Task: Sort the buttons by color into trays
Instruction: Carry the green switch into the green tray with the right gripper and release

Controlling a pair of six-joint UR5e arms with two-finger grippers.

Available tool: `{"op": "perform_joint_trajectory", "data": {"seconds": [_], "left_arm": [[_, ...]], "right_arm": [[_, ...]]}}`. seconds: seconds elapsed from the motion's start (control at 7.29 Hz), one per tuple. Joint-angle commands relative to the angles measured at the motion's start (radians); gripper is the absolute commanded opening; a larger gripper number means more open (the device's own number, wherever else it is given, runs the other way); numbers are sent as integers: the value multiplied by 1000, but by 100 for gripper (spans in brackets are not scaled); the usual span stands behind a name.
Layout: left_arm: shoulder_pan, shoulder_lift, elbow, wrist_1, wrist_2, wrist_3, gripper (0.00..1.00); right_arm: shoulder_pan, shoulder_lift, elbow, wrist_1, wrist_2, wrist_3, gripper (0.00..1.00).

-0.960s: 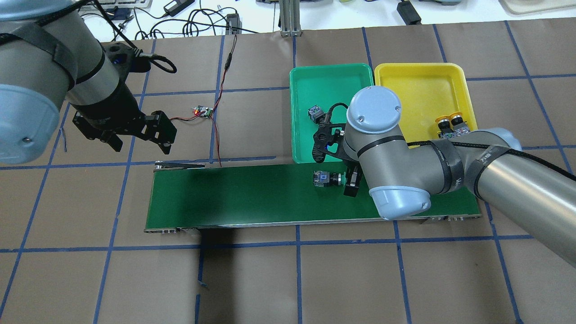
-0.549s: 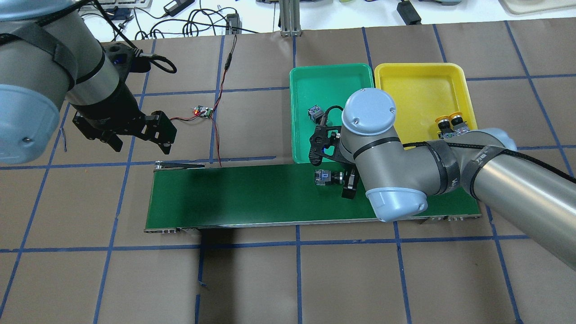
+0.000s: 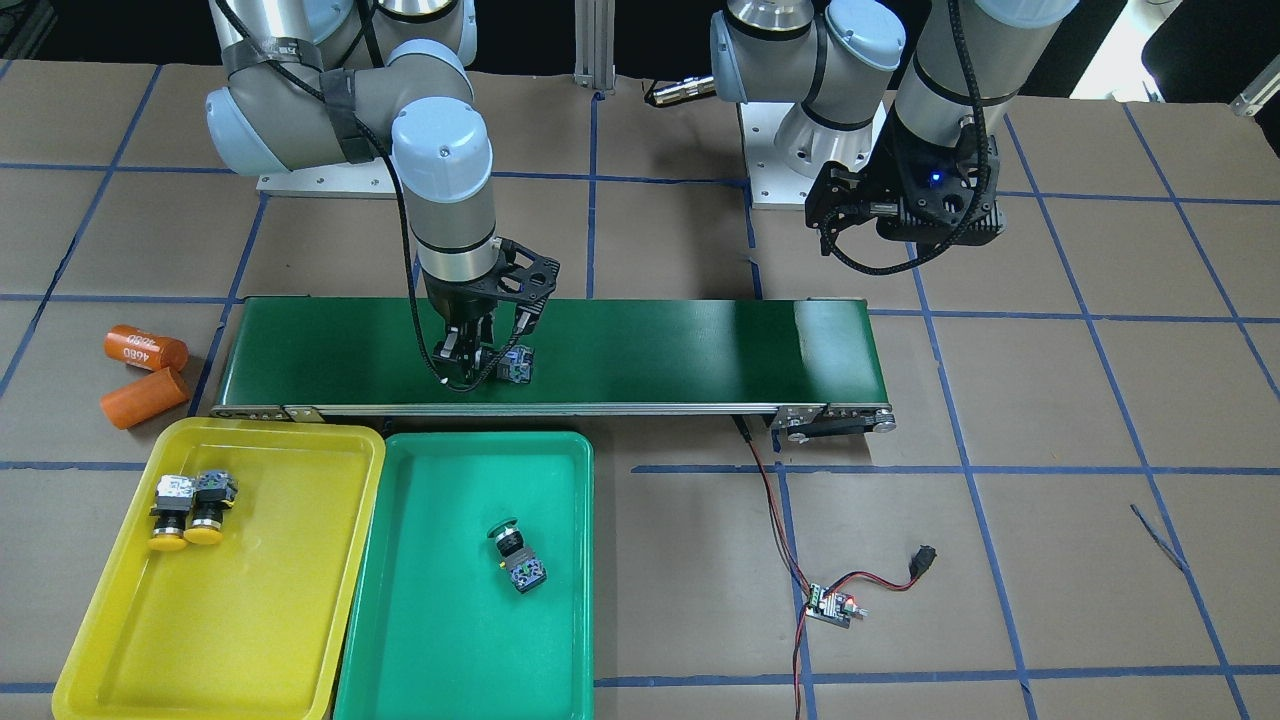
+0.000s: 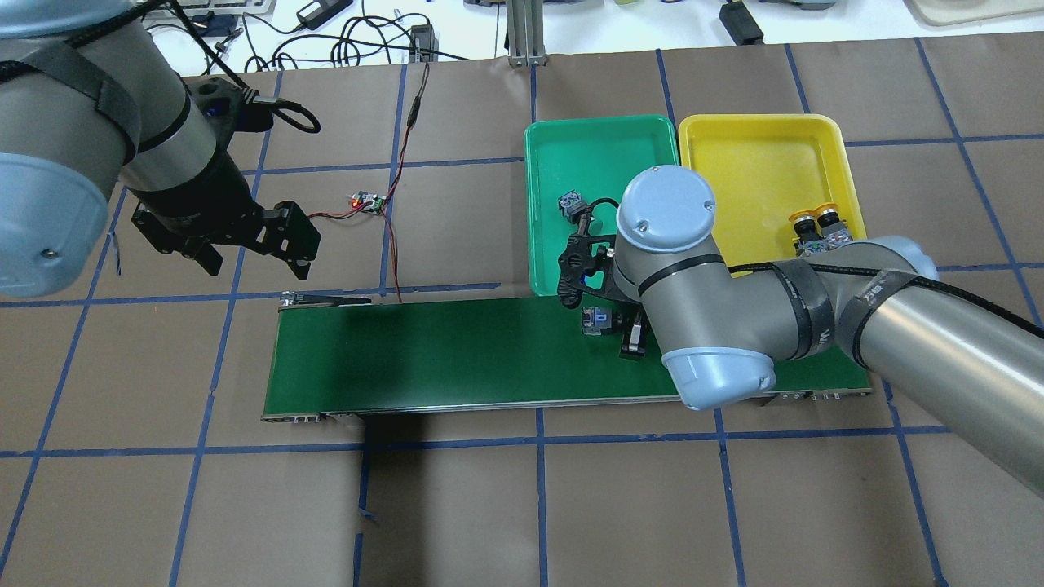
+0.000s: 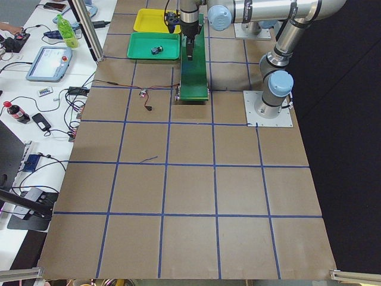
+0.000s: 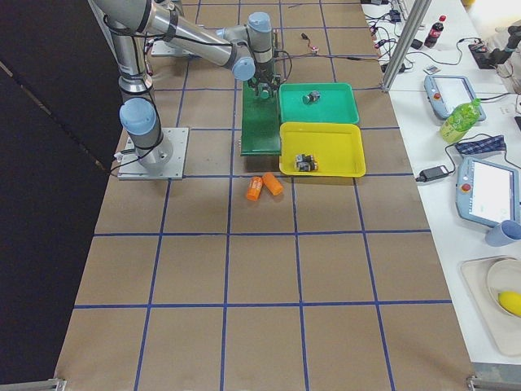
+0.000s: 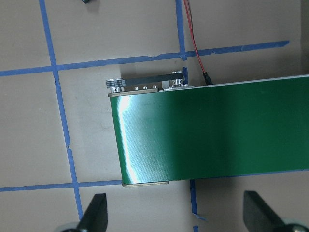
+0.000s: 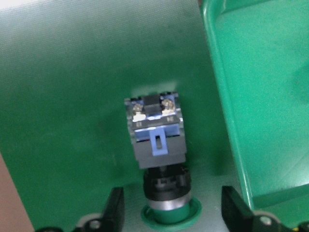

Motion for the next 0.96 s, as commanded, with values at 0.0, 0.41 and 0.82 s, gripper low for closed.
{"op": "perform_joint_trajectory", "data": {"seconds": [0.0,0.41,0.82], "left_arm": [[0,0,-1,0,0,0,100],[0,0,-1,0,0,0,100],[0,0,-2,0,0,0,100]], "right_arm": [[14,0,-2,0,-21,-3,25],[-5,26,-90,-10,-26,-3,14],[-136,201,-289,-4,-23,-105,19]]}}
